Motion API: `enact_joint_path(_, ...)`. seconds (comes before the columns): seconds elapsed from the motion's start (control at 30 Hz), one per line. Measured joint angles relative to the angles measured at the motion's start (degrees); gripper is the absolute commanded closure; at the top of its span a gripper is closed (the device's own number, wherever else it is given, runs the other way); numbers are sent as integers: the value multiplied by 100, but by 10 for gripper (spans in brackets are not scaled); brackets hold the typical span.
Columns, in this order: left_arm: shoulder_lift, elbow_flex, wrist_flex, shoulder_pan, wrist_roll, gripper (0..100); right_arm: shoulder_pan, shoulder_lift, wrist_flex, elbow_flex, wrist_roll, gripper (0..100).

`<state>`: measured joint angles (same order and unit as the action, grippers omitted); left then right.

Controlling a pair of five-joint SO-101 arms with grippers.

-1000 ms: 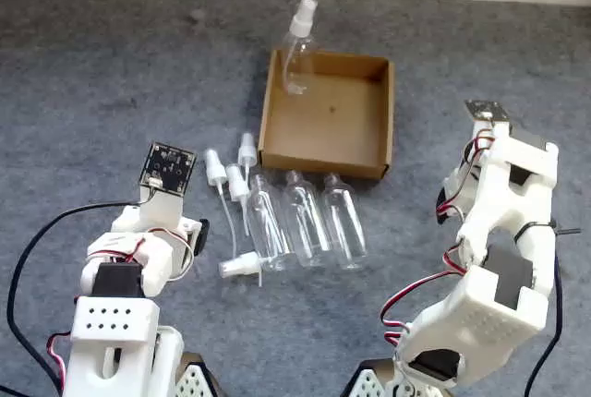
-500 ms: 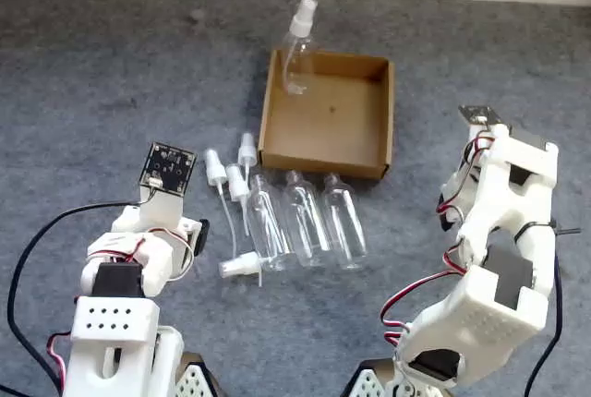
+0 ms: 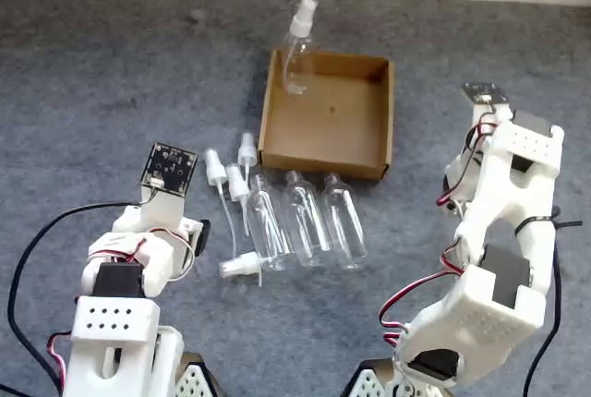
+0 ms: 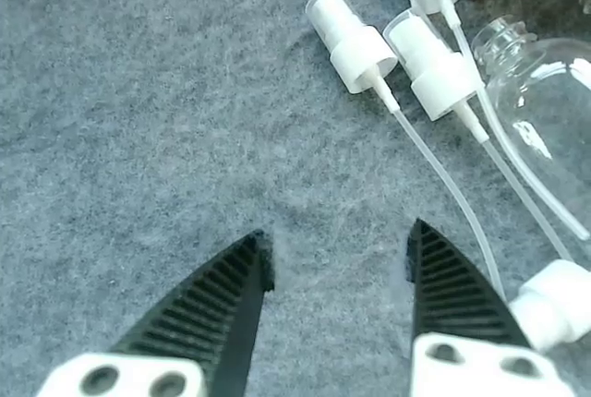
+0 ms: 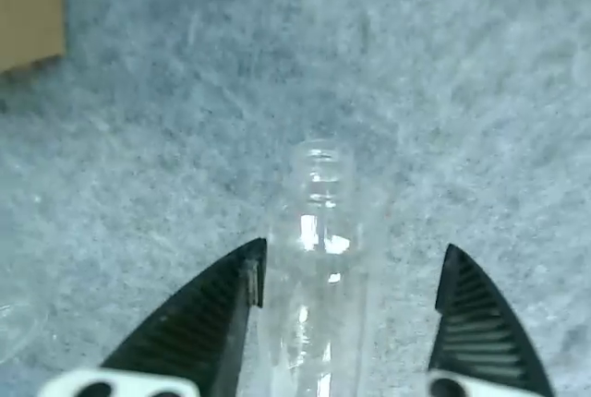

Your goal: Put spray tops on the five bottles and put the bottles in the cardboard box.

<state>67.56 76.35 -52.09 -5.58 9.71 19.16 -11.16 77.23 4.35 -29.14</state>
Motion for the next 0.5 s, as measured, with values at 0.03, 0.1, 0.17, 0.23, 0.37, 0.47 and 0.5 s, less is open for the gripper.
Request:
enact_joint_path(0.03, 0, 0, 0, 0, 0, 804, 0, 0, 0, 0, 0, 752)
enact_joint_path(0.1, 0, 0, 0, 0, 0, 804, 0, 0, 0, 35, 0, 752)
enact_joint_path(0.17, 0, 0, 0, 0, 0, 804, -9, 0, 0, 141, -9, 752)
enact_joint_path(0.23, 0, 0, 0, 0, 0, 804, -18, 0, 0, 264, -35, 752)
enact_joint_path(0.37, 0, 0, 0, 0, 0, 804, -70, 0, -70, 404, -167, 752)
enact_joint_path(0.47, 0, 0, 0, 0, 0, 804, -97, 0, -167, 466, -167, 758)
enact_joint_path(0.5, 0, 0, 0, 0, 0, 804, -105, 0, -167, 466, -167, 772)
